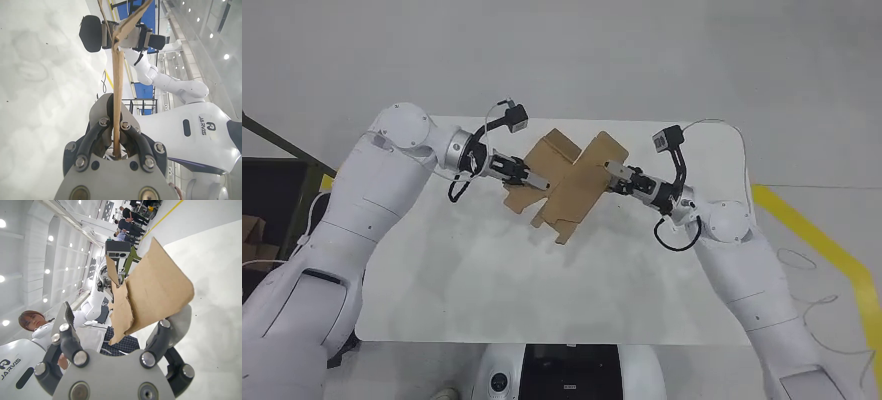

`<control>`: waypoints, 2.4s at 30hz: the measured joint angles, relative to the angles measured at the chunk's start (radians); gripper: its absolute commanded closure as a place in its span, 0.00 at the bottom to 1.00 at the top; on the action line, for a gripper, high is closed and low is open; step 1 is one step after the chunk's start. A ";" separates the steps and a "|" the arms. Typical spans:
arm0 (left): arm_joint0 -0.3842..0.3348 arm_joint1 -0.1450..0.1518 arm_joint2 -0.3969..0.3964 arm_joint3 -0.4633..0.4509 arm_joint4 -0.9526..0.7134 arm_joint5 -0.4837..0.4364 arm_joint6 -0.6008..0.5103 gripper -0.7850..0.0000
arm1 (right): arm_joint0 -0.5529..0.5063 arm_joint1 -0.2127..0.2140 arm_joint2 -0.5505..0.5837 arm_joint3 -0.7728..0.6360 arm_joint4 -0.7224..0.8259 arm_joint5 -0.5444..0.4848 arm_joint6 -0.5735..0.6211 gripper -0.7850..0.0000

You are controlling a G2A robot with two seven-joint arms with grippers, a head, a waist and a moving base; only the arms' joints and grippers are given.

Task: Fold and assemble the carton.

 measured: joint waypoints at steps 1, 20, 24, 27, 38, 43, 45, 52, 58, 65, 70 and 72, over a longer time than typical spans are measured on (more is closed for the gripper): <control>-0.004 0.005 0.010 0.001 -0.012 0.000 0.000 1.00 | 0.004 0.000 -0.001 0.005 0.001 -0.003 0.007 0.88; -0.043 0.046 0.060 0.001 -0.152 -0.026 0.026 0.00 | 0.020 -0.001 -0.007 0.021 0.048 -0.047 0.054 1.00; -0.029 0.047 0.014 0.049 -0.225 -0.089 0.088 0.00 | -0.001 0.000 0.016 0.019 0.073 -0.054 0.003 1.00; -0.004 0.045 -0.023 0.104 -0.267 -0.171 0.170 0.00 | -0.035 0.002 0.041 0.009 0.071 -0.052 -0.083 1.00; 0.108 0.003 -0.046 0.116 -0.389 -0.341 0.358 0.00 | -0.209 -0.014 0.040 -0.179 -0.005 -0.024 -0.483 1.00; 0.114 -0.010 -0.040 0.087 -0.276 -0.377 0.485 0.00 | -0.249 -0.021 0.020 -0.233 -0.089 0.012 -0.587 1.00; 0.118 -0.014 -0.039 0.075 -0.213 -0.380 0.541 0.00 | -0.249 -0.026 0.007 -0.238 -0.122 0.025 -0.626 1.00; 0.143 -0.024 -0.038 0.030 -0.130 -0.314 0.641 0.00 | -0.250 -0.037 -0.024 -0.247 -0.216 0.027 -0.700 1.00; 0.151 -0.030 -0.052 0.020 -0.115 -0.293 0.634 0.04 | -0.250 -0.043 -0.029 -0.251 -0.266 0.028 -0.726 1.00; 0.165 -0.035 -0.072 0.011 -0.089 -0.266 0.630 0.54 | -0.250 -0.048 -0.030 -0.254 -0.313 0.029 -0.740 1.00; 0.175 -0.037 -0.084 0.004 -0.073 -0.257 0.631 0.60 | -0.253 -0.050 -0.028 -0.258 -0.334 0.026 -0.737 1.00; 0.179 -0.039 -0.090 0.001 -0.068 -0.256 0.632 0.60 | -0.256 -0.052 -0.028 -0.260 -0.338 0.024 -0.736 1.00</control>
